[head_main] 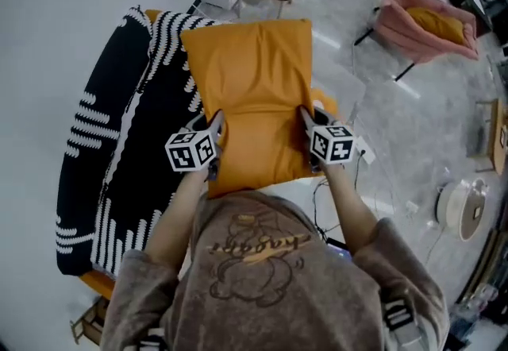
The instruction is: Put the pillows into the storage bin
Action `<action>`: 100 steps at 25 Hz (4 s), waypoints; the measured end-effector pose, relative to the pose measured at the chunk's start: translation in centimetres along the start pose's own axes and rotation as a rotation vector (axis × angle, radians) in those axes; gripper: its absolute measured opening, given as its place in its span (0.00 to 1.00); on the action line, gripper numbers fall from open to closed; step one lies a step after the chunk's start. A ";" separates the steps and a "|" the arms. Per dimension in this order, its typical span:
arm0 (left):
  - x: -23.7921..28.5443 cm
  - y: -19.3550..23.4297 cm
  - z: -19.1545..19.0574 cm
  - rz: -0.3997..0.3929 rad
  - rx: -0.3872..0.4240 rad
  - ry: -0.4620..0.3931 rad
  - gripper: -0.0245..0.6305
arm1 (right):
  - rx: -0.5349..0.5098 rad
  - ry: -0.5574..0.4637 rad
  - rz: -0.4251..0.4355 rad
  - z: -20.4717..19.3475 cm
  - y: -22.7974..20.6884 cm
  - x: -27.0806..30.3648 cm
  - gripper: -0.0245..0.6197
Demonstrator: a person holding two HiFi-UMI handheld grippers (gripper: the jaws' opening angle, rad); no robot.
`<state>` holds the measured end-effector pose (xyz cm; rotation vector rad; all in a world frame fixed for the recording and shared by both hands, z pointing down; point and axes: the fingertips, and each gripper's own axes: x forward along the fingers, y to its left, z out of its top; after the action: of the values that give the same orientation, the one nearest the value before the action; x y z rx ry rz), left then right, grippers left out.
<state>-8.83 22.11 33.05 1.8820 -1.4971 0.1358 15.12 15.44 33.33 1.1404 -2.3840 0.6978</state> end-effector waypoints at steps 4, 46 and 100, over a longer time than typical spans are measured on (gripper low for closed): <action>7.7 -6.3 1.0 -0.116 0.078 0.071 0.16 | 0.091 -0.051 -0.133 0.3 -8.2 -3.5 0.07; 64.2 -4.6 -11.6 -0.066 -0.068 0.365 0.17 | 0.245 0.190 -0.238 -9.7 -55.6 26.6 0.07; 71.8 4.3 -22.5 0.003 0.168 0.674 0.05 | 0.708 0.399 -0.503 -35.5 -50.2 24.6 0.10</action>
<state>18.05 -23.10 87.03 1.7096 -1.0400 0.8306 45.94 -5.33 88.11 1.5959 -1.4466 1.4645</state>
